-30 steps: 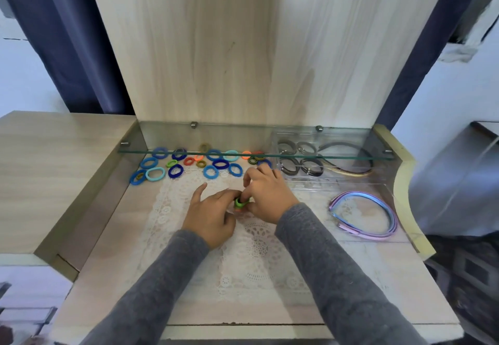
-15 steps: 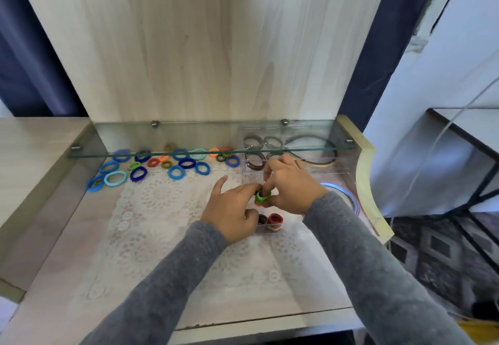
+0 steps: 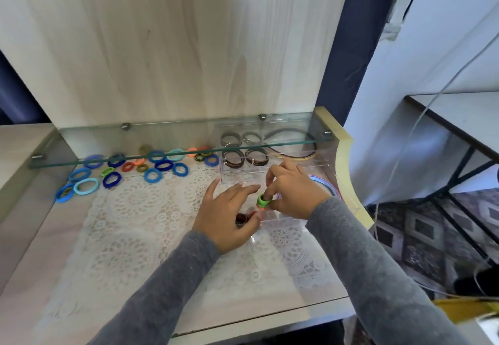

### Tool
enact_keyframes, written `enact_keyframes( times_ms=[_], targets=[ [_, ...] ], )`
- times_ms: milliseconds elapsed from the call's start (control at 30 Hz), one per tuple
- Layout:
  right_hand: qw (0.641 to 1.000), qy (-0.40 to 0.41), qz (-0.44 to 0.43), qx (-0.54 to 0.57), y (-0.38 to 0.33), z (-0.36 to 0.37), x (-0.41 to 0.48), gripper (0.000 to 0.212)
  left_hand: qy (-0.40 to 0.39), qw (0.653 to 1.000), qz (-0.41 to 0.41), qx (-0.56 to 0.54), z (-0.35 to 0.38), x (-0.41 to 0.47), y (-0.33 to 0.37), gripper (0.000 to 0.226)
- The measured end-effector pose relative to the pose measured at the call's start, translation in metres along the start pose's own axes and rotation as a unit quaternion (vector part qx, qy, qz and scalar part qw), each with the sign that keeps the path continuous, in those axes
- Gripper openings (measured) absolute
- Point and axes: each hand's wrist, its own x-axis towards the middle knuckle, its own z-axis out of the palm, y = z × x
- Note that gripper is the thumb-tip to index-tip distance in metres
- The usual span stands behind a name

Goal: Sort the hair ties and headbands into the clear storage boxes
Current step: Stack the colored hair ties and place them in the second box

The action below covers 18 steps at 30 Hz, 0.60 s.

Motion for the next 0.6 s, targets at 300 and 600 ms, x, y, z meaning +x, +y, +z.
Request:
enact_keyframes(
  times_ms=[300, 600],
  targets=[
    [0.998, -0.054, 0.01, -0.02, 0.0, 0.005, 0.001, 0.02, 0.04, 0.996, 0.073, -0.027, 0.011, -0.008, -0.008, 0.065],
    [0.986, -0.156, 0.05, -0.039, -0.009, -0.006, 0.003, 0.038, 0.023, 0.997, 0.059, -0.034, 0.015, -0.006, -0.011, 0.06]
  ],
)
